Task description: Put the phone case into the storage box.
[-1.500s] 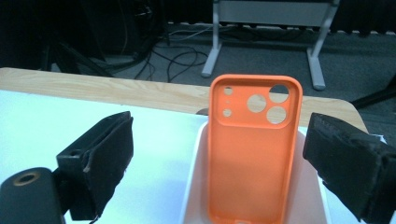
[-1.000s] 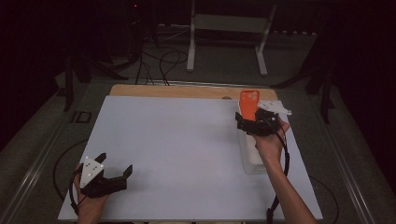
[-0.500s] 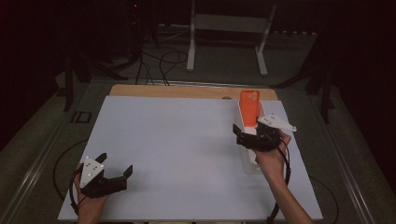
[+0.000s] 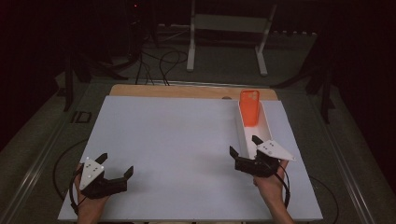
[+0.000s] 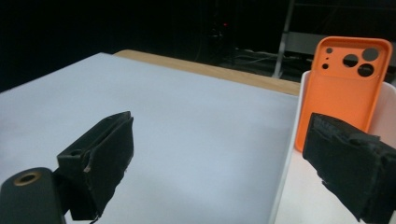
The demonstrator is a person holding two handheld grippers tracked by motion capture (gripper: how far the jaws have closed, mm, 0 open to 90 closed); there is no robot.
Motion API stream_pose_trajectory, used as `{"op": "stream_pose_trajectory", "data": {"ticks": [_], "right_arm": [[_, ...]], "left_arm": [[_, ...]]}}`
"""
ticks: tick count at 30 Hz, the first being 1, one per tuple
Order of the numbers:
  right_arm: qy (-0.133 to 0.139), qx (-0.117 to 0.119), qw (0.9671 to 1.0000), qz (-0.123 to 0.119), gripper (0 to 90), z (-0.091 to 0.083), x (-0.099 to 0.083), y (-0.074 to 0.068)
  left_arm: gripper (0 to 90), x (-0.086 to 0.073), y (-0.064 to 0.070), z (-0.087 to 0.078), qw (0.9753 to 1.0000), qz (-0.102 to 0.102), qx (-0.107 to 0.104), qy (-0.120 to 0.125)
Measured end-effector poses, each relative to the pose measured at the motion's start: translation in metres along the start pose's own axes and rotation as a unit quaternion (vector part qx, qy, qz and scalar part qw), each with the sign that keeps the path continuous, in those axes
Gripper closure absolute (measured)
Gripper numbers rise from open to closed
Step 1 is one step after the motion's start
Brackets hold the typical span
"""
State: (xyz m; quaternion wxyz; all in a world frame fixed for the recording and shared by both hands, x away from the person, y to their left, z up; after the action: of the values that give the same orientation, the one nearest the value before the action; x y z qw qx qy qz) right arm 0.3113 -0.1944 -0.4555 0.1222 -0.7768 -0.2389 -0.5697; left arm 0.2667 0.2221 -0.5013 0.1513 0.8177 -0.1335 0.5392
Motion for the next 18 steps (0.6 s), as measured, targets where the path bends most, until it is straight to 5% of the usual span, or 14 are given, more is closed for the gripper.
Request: {"op": "stream_pose_trajectory", "data": {"ticks": [18], "right_arm": [[0.048, 0.013, 0.9987, -0.003, 8.8, -0.017, -0.031, -0.001]], "left_arm": [[0.4, -0.002, 0.006, -0.002, 0.9996, 0.012, -0.023, 0.007]]}}
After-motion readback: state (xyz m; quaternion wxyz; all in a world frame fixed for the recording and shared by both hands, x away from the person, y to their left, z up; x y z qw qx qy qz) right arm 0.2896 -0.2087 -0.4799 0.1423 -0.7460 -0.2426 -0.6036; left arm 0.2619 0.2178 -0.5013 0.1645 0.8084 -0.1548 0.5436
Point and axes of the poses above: each handheld gripper's, and its own axes: z roughly forward along the jaws, x roughly out of its top, y roughly to its right, the point moved 6 cm from there along z, roughly forward along the jaws, and after that the axes turned 6 degrees about -z, right-handed, at the moved point
